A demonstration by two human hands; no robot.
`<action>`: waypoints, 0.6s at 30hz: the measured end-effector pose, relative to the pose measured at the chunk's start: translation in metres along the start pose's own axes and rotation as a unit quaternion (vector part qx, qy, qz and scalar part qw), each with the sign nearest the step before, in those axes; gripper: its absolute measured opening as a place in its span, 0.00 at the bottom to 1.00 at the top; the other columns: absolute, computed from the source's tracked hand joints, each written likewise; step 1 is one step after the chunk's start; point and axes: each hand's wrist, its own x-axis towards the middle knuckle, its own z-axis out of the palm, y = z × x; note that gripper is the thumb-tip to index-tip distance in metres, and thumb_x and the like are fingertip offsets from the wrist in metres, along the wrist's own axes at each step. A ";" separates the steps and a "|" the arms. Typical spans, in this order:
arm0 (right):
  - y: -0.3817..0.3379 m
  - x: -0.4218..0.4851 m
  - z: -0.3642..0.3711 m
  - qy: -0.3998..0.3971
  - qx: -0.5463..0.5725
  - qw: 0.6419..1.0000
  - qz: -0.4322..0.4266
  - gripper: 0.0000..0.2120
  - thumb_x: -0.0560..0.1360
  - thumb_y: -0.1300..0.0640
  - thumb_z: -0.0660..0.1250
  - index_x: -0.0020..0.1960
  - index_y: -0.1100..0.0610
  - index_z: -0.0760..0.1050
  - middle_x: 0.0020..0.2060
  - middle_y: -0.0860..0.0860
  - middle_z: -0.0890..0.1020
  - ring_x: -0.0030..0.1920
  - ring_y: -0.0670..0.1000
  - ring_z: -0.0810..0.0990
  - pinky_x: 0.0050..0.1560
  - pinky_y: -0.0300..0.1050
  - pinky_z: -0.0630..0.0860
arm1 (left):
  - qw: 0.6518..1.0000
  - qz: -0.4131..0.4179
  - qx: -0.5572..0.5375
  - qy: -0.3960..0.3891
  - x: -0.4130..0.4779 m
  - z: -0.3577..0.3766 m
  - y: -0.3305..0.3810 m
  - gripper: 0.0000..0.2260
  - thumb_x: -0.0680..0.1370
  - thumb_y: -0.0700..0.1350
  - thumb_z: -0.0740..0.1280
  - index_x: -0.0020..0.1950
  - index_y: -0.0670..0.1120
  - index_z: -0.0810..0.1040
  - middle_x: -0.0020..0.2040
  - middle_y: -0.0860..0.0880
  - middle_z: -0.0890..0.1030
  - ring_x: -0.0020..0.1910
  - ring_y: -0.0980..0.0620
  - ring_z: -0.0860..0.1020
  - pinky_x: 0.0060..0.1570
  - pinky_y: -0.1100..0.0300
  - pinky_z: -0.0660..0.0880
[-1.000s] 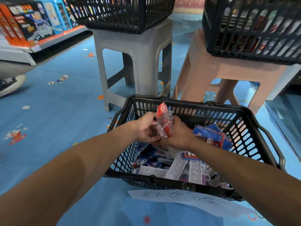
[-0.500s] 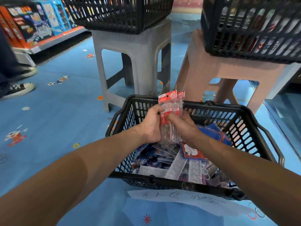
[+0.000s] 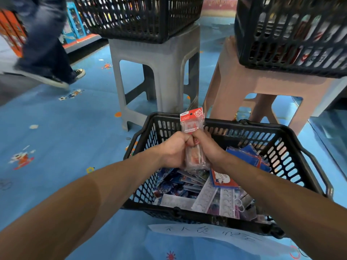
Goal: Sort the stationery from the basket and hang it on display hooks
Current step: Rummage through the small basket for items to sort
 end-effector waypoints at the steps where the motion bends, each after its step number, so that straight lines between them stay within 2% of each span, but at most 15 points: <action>1: 0.000 0.002 0.001 -0.009 0.015 1.000 0.000 0.42 0.60 0.23 0.70 0.67 0.44 0.73 0.60 0.54 0.80 0.60 0.58 0.81 0.60 0.64 0.79 | 1.000 0.005 -0.004 0.010 0.002 -0.002 -0.001 0.24 0.64 0.42 0.59 0.60 0.42 0.73 0.48 0.41 0.78 0.52 0.42 0.77 0.58 0.45 0.74; 3: -0.004 0.001 0.006 -0.013 0.052 0.999 -0.006 0.41 0.62 0.26 0.72 0.66 0.48 0.74 0.58 0.56 0.82 0.57 0.58 0.84 0.58 0.64 0.80 | 0.998 0.032 -0.043 0.024 0.007 -0.003 -0.002 0.27 0.63 0.41 0.62 0.63 0.42 0.74 0.53 0.39 0.77 0.55 0.40 0.76 0.60 0.42 0.74; 5: -0.011 -0.003 0.011 -0.013 0.095 0.995 -0.021 0.35 0.65 0.33 0.73 0.64 0.53 0.77 0.56 0.59 0.83 0.55 0.59 0.85 0.59 0.64 0.81 | 0.994 0.058 -0.082 0.038 0.012 -0.005 -0.002 0.26 0.61 0.39 0.62 0.58 0.40 0.76 0.53 0.38 0.77 0.57 0.39 0.76 0.65 0.39 0.72; 7: -0.018 -0.008 0.015 -0.028 0.131 0.991 -0.029 0.30 0.67 0.38 0.72 0.62 0.57 0.77 0.53 0.60 0.83 0.54 0.59 0.85 0.57 0.60 0.81 | 0.991 0.071 -0.106 0.042 0.009 -0.003 0.001 0.20 0.60 0.38 0.61 0.51 0.39 0.78 0.46 0.40 0.78 0.53 0.39 0.78 0.63 0.41 0.74; 9: -0.030 -0.021 0.018 -0.048 0.163 0.985 -0.028 0.25 0.67 0.43 0.72 0.57 0.58 0.77 0.47 0.59 0.81 0.48 0.57 0.83 0.49 0.54 0.80 | 0.989 0.068 -0.125 0.044 -0.001 -0.001 0.005 0.16 0.62 0.37 0.59 0.47 0.40 0.77 0.41 0.41 0.77 0.46 0.41 0.79 0.59 0.42 0.76; 12: -0.057 -0.055 0.024 -0.075 0.233 0.969 -0.011 0.17 0.65 0.51 0.71 0.51 0.58 0.74 0.39 0.57 0.77 0.41 0.54 0.79 0.43 0.47 0.77 | 0.991 0.028 -0.128 0.039 -0.025 0.004 0.021 0.23 0.59 0.36 0.61 0.54 0.41 0.74 0.41 0.41 0.75 0.45 0.41 0.78 0.64 0.41 0.73; 16: -0.123 -0.107 0.018 -0.048 0.258 0.965 0.012 0.09 0.68 0.57 0.68 0.47 0.59 0.77 0.36 0.57 0.79 0.39 0.54 0.80 0.43 0.48 0.78 | 0.997 -0.005 -0.081 0.013 -0.077 0.030 0.070 0.25 0.61 0.33 0.59 0.58 0.41 0.71 0.40 0.42 0.74 0.41 0.44 0.76 0.49 0.50 0.78; 18: -0.167 -0.136 0.007 -0.038 0.251 0.967 0.023 0.06 0.71 0.60 0.69 0.47 0.61 0.78 0.36 0.57 0.81 0.36 0.53 0.81 0.38 0.46 0.80 | 0.998 -0.019 -0.052 -0.012 -0.106 0.046 0.104 0.23 0.63 0.33 0.61 0.58 0.41 0.74 0.43 0.42 0.76 0.43 0.44 0.77 0.48 0.52 0.79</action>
